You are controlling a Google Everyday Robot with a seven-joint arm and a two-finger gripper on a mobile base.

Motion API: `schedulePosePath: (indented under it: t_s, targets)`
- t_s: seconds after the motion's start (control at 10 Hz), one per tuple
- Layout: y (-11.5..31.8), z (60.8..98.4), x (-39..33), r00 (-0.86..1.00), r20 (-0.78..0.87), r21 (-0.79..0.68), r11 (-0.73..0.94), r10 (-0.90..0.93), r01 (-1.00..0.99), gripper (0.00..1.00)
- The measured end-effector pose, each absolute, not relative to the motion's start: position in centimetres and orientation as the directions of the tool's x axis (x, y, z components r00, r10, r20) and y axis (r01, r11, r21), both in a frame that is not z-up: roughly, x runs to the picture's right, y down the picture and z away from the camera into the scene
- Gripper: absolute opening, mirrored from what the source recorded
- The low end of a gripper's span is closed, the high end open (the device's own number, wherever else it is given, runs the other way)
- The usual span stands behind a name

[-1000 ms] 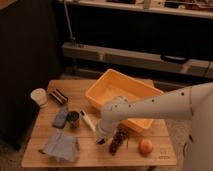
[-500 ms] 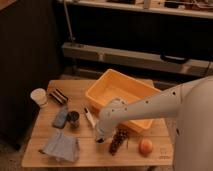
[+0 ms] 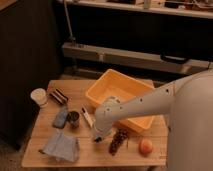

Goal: Place brush in table surface

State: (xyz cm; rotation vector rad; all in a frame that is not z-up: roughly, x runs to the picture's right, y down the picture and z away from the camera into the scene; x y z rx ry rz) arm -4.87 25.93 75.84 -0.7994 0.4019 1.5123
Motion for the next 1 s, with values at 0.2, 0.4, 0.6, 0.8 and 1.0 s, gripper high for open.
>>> schedulePosePath:
  t_s: [0.2,0.4,0.6,0.8,1.0]
  targets:
    - [25.9,76.0,-4.7,0.050,-0.702,-0.207,-0.136,0.711,-0.969,0.80]
    - [25.7,75.8,-4.4,0.040,-0.706,-0.198,-0.143,0.707,-0.970,0.80]
    - [23.8,74.5,-4.5,0.042,-0.674,-0.209,-0.136,0.737,-0.968,0.80]
    - [21.9,73.3,-4.8,0.064,-0.646,-0.224,-0.109,0.761,-0.968,0.80]
    - [19.0,73.7,-5.9,0.111,-0.667,-0.227,-0.059,0.737,-0.972,0.80]
